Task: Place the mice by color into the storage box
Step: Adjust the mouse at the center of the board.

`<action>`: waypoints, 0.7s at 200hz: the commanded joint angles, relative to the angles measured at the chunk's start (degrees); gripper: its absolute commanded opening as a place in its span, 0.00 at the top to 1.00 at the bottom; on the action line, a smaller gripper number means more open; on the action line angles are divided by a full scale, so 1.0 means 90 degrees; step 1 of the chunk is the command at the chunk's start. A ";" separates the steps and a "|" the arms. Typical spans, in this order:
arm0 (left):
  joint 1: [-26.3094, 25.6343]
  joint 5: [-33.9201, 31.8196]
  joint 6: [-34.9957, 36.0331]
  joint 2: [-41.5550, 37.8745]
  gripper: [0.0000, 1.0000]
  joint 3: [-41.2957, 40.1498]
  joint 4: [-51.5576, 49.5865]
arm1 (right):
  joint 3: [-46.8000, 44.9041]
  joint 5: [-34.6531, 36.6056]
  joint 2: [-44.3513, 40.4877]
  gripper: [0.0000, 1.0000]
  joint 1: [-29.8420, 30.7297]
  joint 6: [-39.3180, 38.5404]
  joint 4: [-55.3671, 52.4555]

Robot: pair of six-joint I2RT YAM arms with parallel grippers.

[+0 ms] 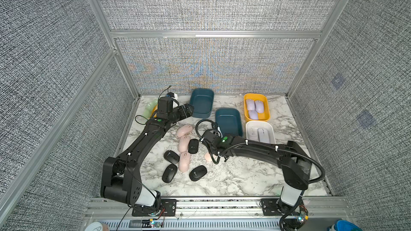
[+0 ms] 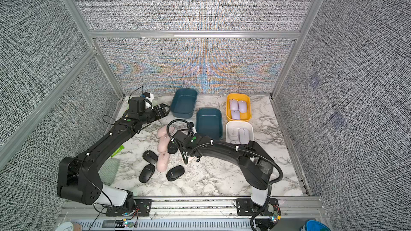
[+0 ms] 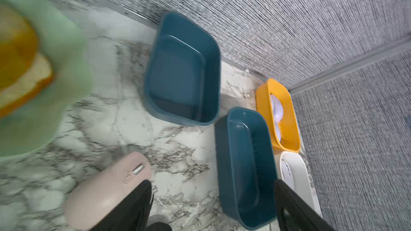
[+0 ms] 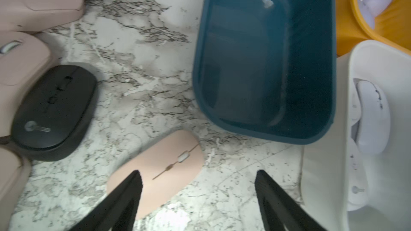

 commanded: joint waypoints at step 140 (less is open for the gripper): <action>0.0367 0.0617 -0.0291 0.0042 0.14 -0.0244 0.0448 | -0.0276 -0.0213 0.0943 0.16 0.0331 0.1196 0.0192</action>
